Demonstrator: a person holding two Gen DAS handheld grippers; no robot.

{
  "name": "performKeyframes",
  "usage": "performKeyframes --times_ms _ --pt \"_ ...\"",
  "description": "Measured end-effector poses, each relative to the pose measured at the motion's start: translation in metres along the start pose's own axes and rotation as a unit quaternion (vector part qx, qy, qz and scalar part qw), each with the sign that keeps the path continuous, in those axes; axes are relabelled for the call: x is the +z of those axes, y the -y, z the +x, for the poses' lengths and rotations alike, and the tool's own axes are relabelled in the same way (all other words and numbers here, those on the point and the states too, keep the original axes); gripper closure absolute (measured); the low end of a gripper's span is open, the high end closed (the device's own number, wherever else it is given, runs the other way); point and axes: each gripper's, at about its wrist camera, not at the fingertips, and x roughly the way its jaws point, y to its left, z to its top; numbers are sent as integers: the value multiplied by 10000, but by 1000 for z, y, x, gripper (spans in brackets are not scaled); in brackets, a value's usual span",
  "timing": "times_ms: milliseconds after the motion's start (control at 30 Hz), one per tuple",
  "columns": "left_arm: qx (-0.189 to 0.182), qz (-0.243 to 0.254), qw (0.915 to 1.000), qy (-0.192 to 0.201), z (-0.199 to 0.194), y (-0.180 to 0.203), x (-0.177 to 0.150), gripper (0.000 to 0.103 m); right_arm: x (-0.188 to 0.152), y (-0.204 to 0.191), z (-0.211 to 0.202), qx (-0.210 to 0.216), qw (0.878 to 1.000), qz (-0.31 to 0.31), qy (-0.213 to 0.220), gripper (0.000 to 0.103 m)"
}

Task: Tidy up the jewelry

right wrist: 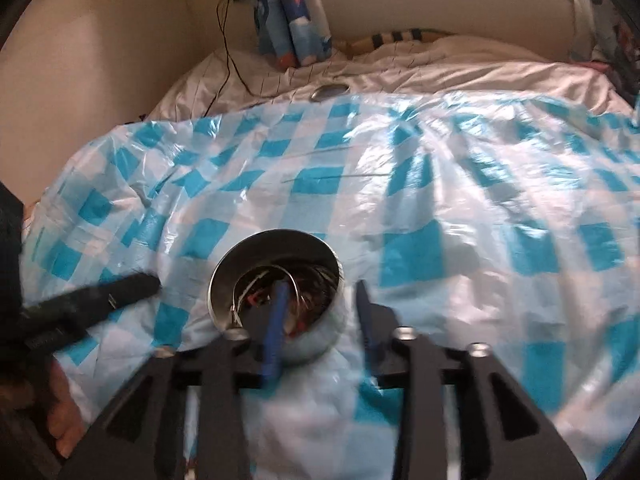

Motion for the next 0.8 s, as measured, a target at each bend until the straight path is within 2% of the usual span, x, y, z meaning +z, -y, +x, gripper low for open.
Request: performKeyframes --times_ms 67,167,233,333,433,533,633,733,800 --pt "-63 180 9995 -251 3 6 -22 61 -18 2 -19 7 10000 -15 7 41" --pt "-232 251 9978 -565 10 12 -42 61 -58 11 -33 -117 9997 82 -205 38" --pt "-470 260 9961 -704 12 17 -49 61 -73 20 -34 37 9986 398 -357 38" --pt "-786 498 9924 -802 11 29 -58 61 -71 24 -37 310 9966 725 -219 38" --pt "-802 799 9890 -954 15 40 -71 61 -67 28 -44 436 9945 947 19 32" --pt "-819 889 9862 -1131 22 41 -79 61 -67 32 -45 421 9936 1046 34 30" --pt "-838 1104 9846 -1066 18 44 -85 61 -66 33 -41 502 9925 1118 -15 30" --pt "-873 1112 9847 -1017 15 42 -87 61 -66 30 -38 530 9930 1056 -41 30" --pt "-903 1172 9837 -1022 14 43 -87 70 -68 26 -37 532 9936 990 -66 30"
